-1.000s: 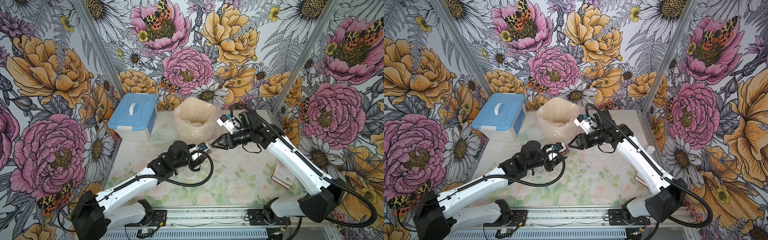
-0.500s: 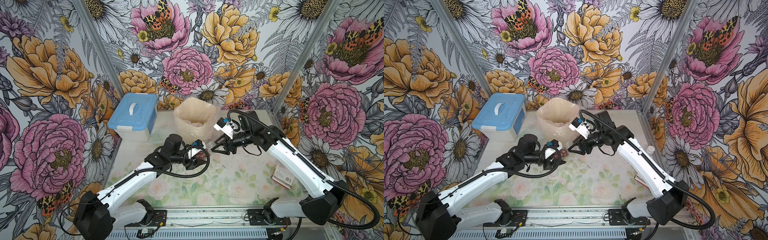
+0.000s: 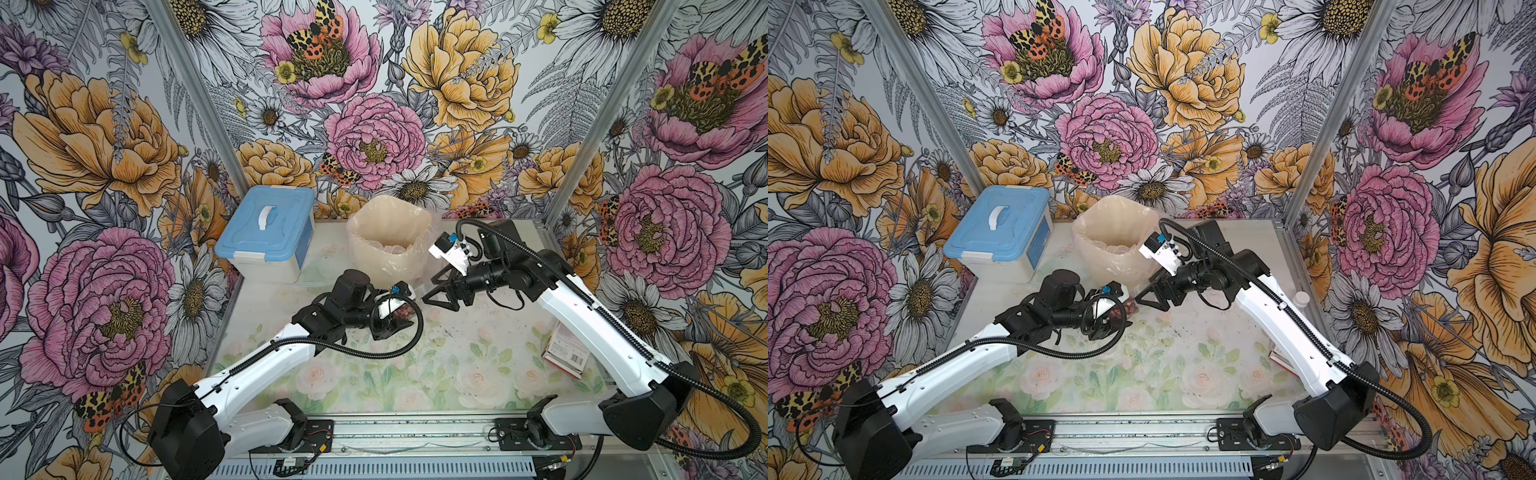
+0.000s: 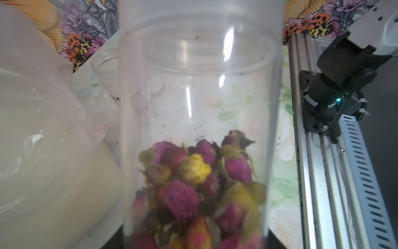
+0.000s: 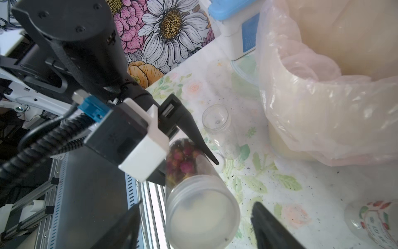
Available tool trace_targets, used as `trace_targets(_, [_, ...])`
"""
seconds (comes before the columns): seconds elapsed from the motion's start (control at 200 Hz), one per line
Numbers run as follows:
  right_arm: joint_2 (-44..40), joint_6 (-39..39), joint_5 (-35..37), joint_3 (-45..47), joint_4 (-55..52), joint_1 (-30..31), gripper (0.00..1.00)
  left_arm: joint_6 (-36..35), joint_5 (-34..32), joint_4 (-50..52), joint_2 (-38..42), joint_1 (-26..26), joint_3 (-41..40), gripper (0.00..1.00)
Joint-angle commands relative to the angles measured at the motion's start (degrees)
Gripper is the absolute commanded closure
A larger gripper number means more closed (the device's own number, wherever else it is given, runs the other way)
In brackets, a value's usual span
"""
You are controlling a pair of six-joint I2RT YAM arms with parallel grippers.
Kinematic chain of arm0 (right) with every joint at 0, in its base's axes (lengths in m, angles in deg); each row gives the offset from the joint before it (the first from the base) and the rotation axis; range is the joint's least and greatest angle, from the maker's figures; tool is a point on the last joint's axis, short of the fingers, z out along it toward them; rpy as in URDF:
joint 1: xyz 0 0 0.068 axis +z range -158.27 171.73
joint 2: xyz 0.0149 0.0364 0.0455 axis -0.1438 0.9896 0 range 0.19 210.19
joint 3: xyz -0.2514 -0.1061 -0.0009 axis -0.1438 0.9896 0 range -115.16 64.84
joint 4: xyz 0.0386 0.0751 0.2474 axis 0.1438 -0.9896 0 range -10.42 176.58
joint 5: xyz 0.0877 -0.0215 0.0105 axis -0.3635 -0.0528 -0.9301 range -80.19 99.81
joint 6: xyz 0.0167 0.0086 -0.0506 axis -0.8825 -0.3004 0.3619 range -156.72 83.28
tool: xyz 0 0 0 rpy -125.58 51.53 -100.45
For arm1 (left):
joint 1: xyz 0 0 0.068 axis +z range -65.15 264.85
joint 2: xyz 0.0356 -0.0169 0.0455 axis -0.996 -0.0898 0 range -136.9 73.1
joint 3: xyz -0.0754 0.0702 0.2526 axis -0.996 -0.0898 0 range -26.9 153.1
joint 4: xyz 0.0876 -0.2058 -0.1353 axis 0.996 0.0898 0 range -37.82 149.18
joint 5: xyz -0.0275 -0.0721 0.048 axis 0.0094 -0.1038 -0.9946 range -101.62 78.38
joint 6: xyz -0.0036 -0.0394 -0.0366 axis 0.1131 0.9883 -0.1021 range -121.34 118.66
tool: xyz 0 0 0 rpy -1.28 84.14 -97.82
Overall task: Empty the moldy dried flower tea in the jars
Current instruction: Unscrew the lid from the jar.
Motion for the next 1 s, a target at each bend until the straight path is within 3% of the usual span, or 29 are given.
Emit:
trace_targets(0.0, [-2.5,-7.9,-1.0,-2.2,0.9,-0.7,0.03,-2.2,-7.9,-1.2,1.5,-0.6,0.5,0.66])
trace_targets(0.2, [-1.4,-21.1,-1.6,-1.4,0.7,-3.4,0.03,-3.3,-12.8,-4.7,4.1,-1.7,-1.8,0.66])
trace_targets(0.35, [1.0,-26.3,-2.2,-0.8,0.7,-2.8,0.07,-4.2,-13.7,-5.6,5.5,-2.1,-2.7,0.66])
trace_targets(0.73, [4.2,-26.6,-2.4,-1.5,0.7,1.0,0.15,-5.3,-15.2,-5.1,4.4,-3.2,-2.5,0.66])
trace_targets(0.996, [4.8,-24.5,-1.4,-1.4,0.7,1.7,0.40,-5.6,-14.2,-4.7,3.3,-3.4,-2.0,0.66])
